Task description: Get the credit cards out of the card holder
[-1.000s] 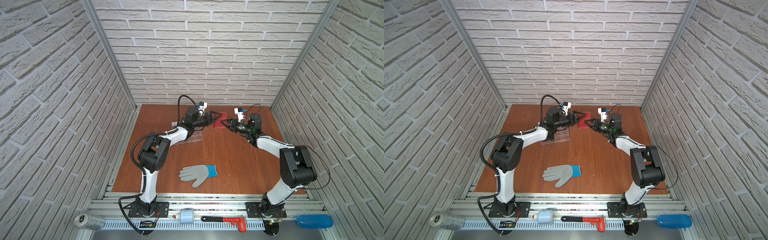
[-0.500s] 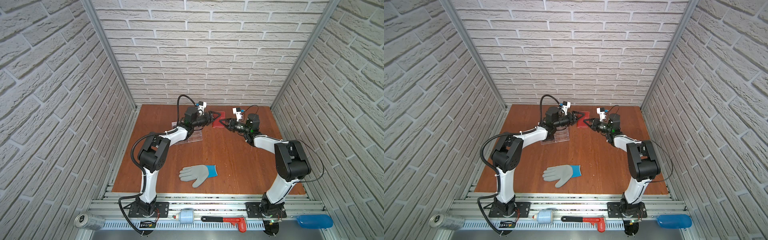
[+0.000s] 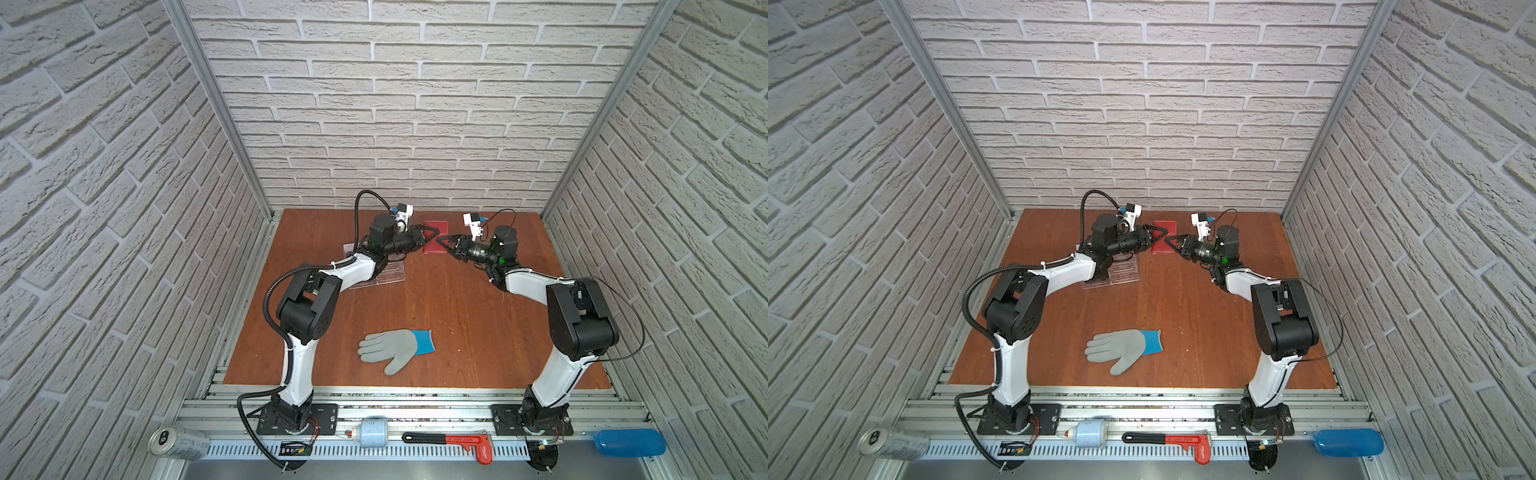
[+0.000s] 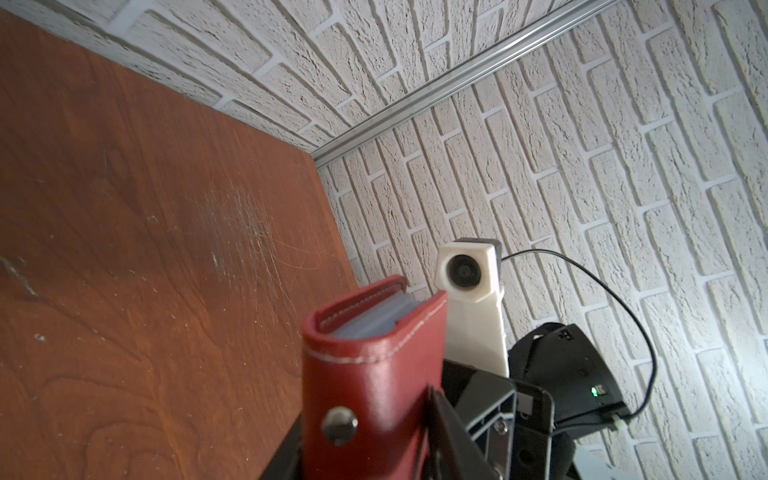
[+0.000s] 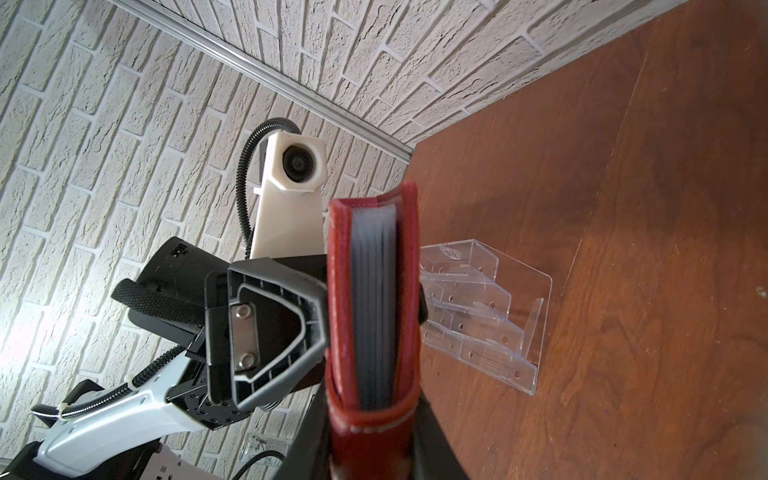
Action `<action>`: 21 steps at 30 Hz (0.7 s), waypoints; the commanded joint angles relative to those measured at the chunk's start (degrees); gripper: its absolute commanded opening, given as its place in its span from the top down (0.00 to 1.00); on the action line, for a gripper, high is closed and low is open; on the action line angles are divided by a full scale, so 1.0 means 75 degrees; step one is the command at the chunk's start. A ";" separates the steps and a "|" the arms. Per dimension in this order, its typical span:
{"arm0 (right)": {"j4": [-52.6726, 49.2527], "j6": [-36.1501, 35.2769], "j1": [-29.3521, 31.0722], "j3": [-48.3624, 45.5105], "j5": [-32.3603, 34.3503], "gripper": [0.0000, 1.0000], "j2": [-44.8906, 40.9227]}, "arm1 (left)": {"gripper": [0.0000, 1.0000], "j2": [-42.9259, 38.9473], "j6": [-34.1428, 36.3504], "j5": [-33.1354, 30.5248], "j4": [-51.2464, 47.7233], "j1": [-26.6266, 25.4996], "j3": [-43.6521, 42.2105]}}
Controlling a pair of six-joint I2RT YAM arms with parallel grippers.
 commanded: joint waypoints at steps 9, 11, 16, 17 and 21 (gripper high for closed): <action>-0.0200 -0.0609 0.0134 0.0213 -0.0049 0.84 -0.0101 | 0.79 0.0005 0.0140 0.0010 0.0617 -0.0006 0.0057; -0.0213 -0.0612 0.0135 0.0207 -0.0062 0.84 -0.0101 | 0.82 -0.0023 0.0143 0.0005 0.0670 0.0002 0.0033; -0.0354 -0.0718 0.0135 0.0219 -0.0031 0.82 -0.0089 | 0.86 -0.0106 0.0137 -0.0033 0.0798 0.0011 -0.0089; -0.0436 -0.0765 0.0124 0.0230 -0.0010 0.82 -0.0095 | 0.87 -0.0135 0.0145 -0.0050 0.0816 0.0035 -0.0114; -0.0757 -0.0936 0.0112 0.0229 0.0138 0.68 -0.0152 | 0.93 -0.0233 0.0227 -0.0099 0.0753 0.0065 -0.0202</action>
